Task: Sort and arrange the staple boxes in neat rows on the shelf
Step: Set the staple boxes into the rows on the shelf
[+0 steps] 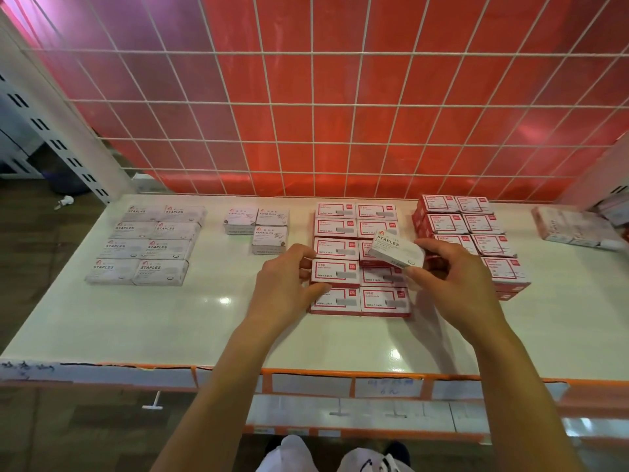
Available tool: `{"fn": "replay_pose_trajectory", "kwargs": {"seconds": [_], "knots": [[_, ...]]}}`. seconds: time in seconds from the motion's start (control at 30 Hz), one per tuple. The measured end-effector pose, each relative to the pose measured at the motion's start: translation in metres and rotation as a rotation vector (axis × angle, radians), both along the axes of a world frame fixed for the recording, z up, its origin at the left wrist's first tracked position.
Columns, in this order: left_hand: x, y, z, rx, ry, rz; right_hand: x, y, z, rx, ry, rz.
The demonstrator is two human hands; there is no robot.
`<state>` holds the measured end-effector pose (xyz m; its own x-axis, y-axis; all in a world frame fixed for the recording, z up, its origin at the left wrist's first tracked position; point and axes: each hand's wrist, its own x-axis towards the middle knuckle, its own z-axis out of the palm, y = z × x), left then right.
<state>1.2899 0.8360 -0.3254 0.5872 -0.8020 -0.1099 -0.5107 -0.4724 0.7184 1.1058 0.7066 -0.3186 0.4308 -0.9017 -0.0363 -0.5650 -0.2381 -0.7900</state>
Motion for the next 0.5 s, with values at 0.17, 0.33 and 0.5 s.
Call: {"fn": "replay_pose_trajectory", "kwargs": {"seconds": [0.17,0.33,0.5], "knots": [[-0.005,-0.003,0.002,0.014,-0.011,0.022,0.003,0.003,0.002,-0.005,0.001,0.012],[-0.006,-0.003,0.0,0.07,-0.07,-0.014,0.01,0.009,0.007,-0.008,-0.001,0.051],[-0.001,0.003,0.003,0.073,-0.185,0.007,0.019,0.015,0.009,-0.031,0.01,0.103]]}}
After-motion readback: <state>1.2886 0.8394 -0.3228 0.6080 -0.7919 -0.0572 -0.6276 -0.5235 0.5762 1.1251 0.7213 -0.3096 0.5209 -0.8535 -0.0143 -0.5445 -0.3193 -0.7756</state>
